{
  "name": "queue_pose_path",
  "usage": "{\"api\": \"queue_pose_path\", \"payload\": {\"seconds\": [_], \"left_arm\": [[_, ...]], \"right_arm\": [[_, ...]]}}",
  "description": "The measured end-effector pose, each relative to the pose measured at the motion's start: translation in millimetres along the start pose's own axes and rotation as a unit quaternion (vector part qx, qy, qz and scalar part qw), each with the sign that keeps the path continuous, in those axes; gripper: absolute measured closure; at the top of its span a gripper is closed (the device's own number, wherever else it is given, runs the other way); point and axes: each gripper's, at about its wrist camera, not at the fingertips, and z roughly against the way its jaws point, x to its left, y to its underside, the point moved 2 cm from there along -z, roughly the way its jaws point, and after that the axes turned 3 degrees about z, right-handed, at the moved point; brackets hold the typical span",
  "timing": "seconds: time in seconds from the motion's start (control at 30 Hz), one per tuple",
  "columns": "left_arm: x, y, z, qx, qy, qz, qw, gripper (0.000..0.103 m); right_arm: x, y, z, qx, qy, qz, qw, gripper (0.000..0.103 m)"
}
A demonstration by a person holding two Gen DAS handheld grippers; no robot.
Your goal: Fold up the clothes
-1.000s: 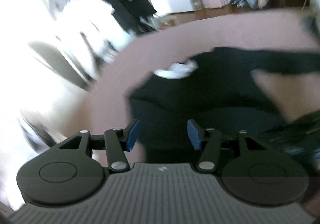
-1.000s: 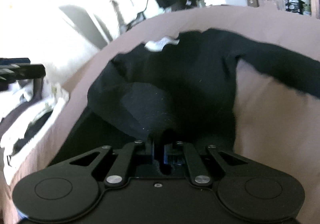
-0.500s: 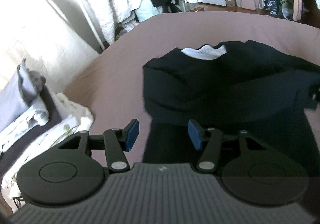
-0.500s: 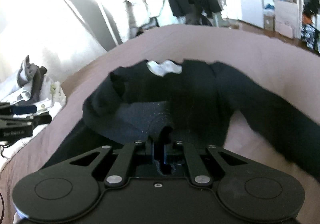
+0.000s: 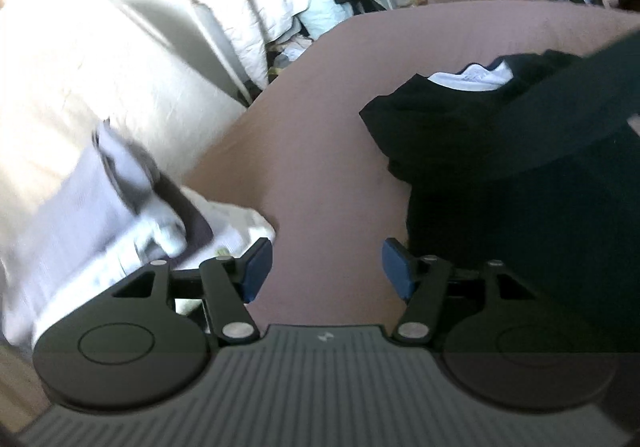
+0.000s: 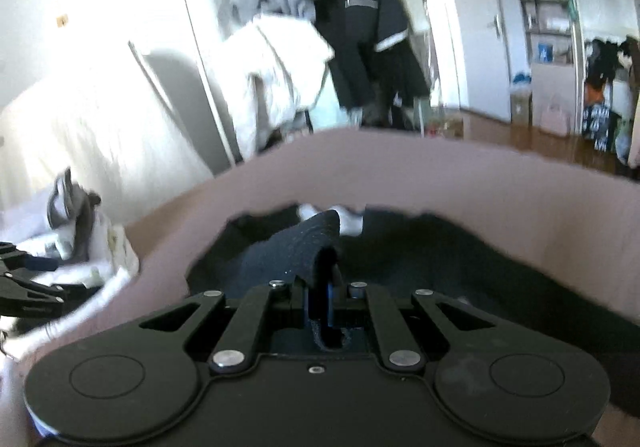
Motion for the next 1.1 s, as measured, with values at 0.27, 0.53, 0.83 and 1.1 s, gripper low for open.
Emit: {"api": "queue_pose_path", "payload": {"seconds": [0.27,0.53,0.83,1.1], "left_arm": [[9,-51,26,-0.013,-0.001,-0.076,0.9970,0.039],[-31,-66,-53,-0.037,0.064,-0.109,0.9913,0.026],[-78,-11,-150,-0.061,0.090,-0.096,0.9894,0.026],[-98,9,-178,-0.041,-0.006,-0.198,0.9793,0.026]], "right_arm": [[16,-39,-12,0.023,0.017,0.060,0.998,0.093],[-25,-21,-37,0.074,0.109,0.016,0.991,0.093],[-104,76,-78,0.239,-0.050,-0.107,0.964,0.088],[-156,63,-75,0.175,-0.145,-0.181,0.957,0.046]]}}
